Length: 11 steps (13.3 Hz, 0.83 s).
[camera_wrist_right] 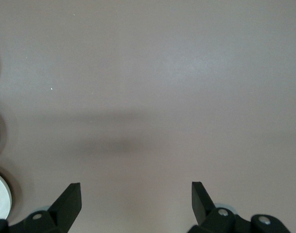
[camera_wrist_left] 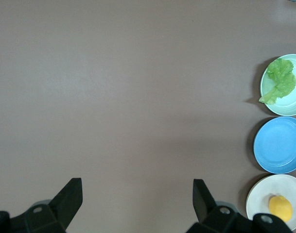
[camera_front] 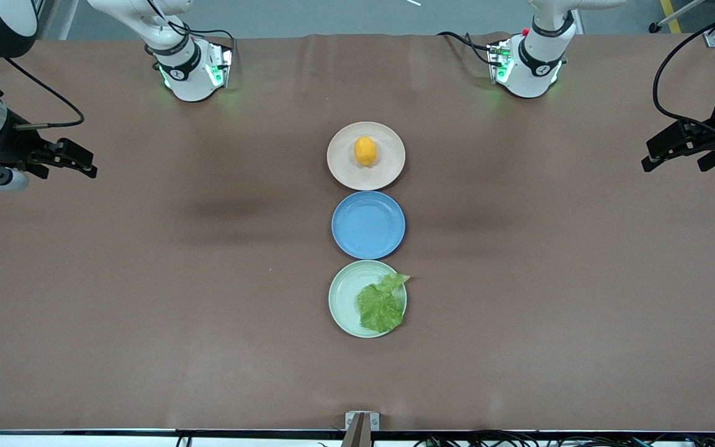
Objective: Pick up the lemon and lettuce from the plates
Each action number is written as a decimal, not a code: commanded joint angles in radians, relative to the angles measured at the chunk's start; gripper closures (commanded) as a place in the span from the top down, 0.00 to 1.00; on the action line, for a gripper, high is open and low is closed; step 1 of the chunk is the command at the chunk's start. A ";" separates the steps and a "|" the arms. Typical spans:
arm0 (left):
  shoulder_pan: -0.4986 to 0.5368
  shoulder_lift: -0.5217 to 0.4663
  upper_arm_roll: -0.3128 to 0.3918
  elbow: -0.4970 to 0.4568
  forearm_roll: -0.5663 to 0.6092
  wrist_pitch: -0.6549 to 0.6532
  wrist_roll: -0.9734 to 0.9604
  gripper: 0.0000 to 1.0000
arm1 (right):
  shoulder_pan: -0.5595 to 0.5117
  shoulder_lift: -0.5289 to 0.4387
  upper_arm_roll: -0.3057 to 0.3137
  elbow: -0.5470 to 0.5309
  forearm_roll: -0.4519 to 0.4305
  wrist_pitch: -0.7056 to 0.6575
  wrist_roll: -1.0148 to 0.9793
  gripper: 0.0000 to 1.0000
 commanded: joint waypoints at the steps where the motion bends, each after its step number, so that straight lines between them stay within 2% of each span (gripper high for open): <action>1: 0.003 -0.002 -0.005 0.016 0.006 -0.024 0.003 1.00 | 0.010 -0.006 -0.005 0.002 -0.027 -0.008 -0.009 1.00; 8: -0.008 0.010 -0.008 0.014 -0.003 -0.041 -0.006 1.00 | 0.008 -0.006 -0.005 0.003 -0.033 -0.011 -0.007 1.00; 11: -0.063 0.122 -0.043 0.014 -0.092 -0.030 -0.034 1.00 | 0.011 -0.006 -0.005 0.016 -0.033 -0.017 0.000 1.00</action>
